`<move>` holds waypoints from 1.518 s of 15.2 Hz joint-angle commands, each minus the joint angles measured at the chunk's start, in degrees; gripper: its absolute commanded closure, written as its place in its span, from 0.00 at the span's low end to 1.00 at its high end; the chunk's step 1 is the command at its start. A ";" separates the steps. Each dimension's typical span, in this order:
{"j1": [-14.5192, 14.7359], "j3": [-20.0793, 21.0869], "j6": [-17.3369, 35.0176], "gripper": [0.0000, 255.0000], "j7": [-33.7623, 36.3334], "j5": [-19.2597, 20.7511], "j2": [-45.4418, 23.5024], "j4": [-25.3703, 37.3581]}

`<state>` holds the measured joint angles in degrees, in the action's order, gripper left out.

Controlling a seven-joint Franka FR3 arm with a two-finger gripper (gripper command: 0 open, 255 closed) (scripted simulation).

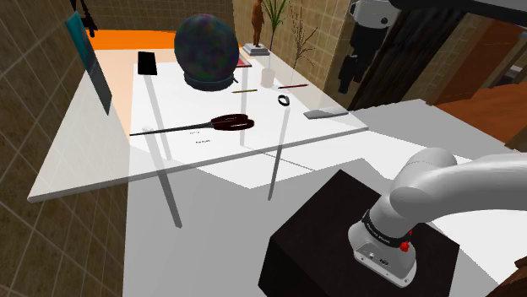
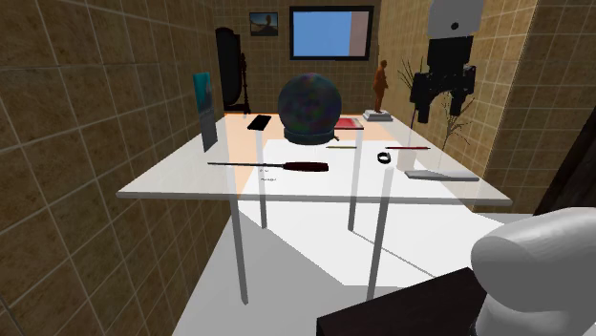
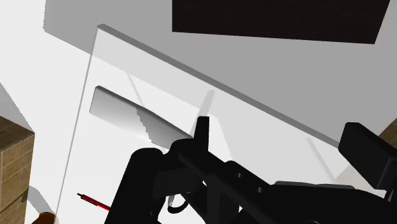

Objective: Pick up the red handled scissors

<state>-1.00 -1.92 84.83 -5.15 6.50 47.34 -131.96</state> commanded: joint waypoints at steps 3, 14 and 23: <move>1.11 0.31 3.17 0.00 -0.98 -0.19 -3.20 0.32; 6.49 2.87 17.81 0.00 -6.47 -0.95 -22.12 6.18; 10.05 6.01 25.67 0.00 -10.55 -0.46 -37.99 15.42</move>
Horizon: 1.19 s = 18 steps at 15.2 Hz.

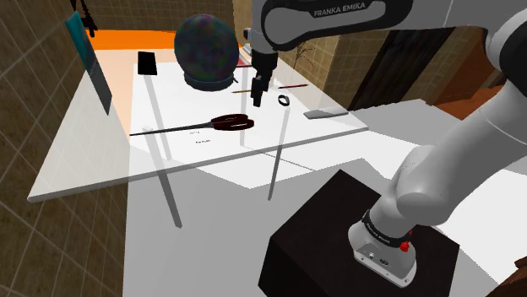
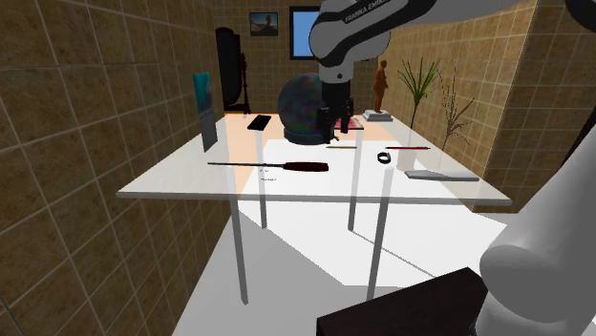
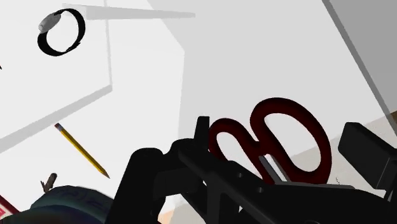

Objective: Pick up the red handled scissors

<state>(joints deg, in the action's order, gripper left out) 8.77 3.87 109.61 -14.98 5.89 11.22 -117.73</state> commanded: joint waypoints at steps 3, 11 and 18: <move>1.38 1.43 2.66 0.00 -1.92 0.72 -7.12 5.03; 4.71 4.59 5.39 0.00 -4.72 3.37 -21.11 17.05; 8.47 6.78 5.50 0.00 -7.13 6.55 -33.16 29.40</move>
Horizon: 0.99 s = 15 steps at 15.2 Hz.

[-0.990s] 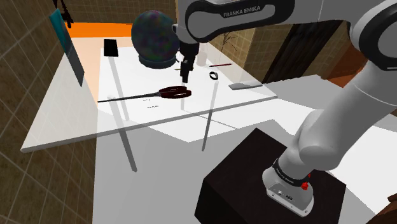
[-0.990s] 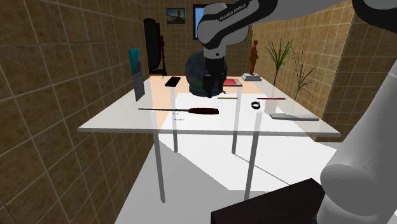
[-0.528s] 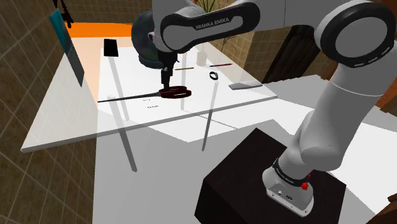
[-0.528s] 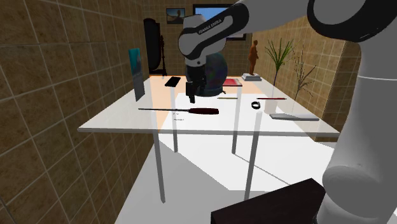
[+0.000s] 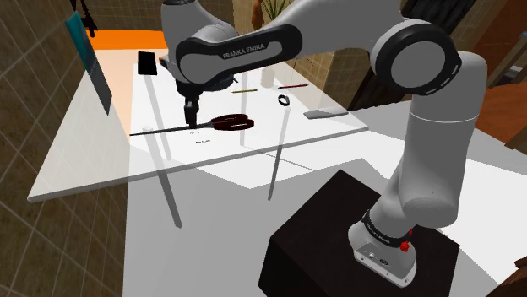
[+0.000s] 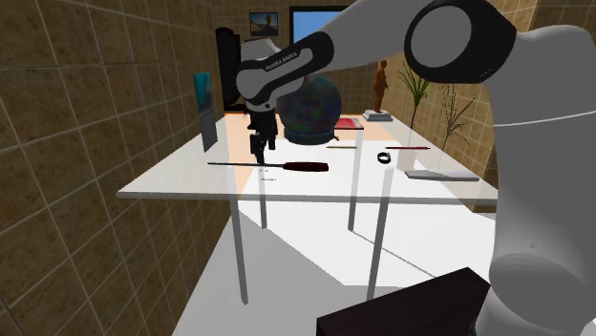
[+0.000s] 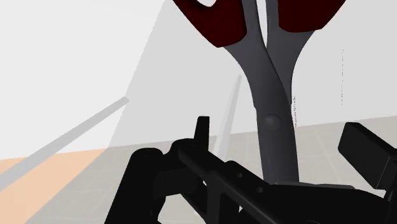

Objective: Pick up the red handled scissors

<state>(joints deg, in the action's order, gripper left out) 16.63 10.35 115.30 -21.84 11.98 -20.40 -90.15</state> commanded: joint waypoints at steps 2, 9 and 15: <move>0.61 0.22 1.18 0.00 -0.03 0.62 -1.86 0.74; 0.61 0.01 4.90 0.00 0.69 1.17 -2.99 -1.92; 0.65 0.01 4.75 1.00 0.70 1.18 -3.08 -1.68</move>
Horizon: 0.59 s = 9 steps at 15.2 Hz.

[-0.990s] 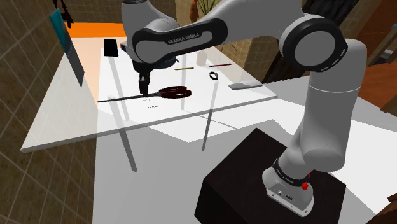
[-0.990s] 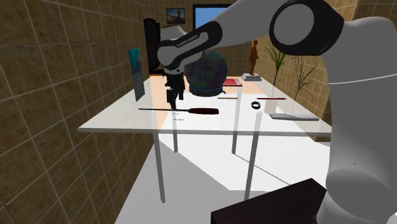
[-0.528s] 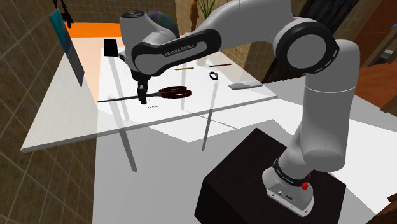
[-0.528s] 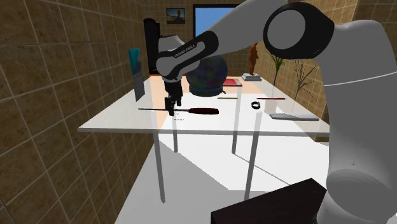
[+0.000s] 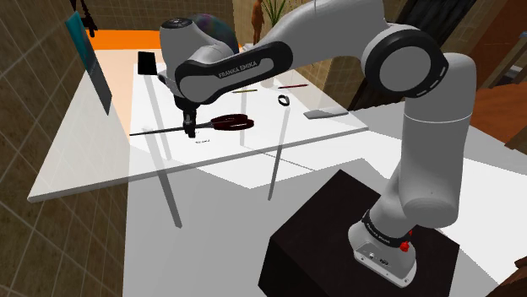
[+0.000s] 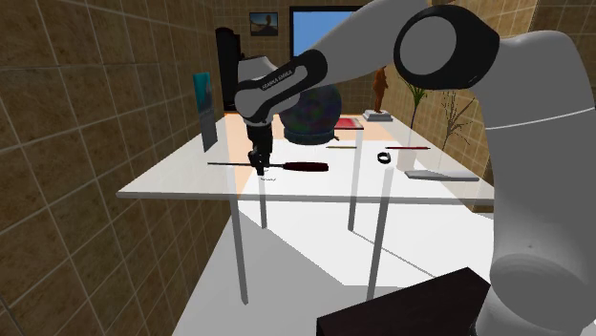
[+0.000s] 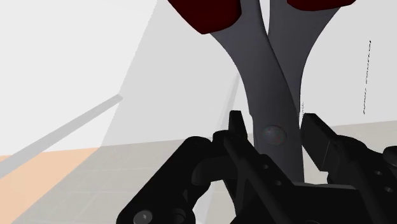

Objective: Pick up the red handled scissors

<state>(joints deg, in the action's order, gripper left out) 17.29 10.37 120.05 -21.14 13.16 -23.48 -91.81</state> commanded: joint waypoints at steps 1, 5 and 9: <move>0.00 -0.01 -0.01 1.00 0.01 0.00 -0.01 0.00; -0.05 0.03 -0.52 1.00 -0.14 -0.12 0.32 0.19; -0.05 0.18 -3.19 1.00 -0.65 -0.51 1.11 2.11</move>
<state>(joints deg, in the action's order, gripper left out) 17.18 10.49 117.51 -21.76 12.73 -22.61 -90.09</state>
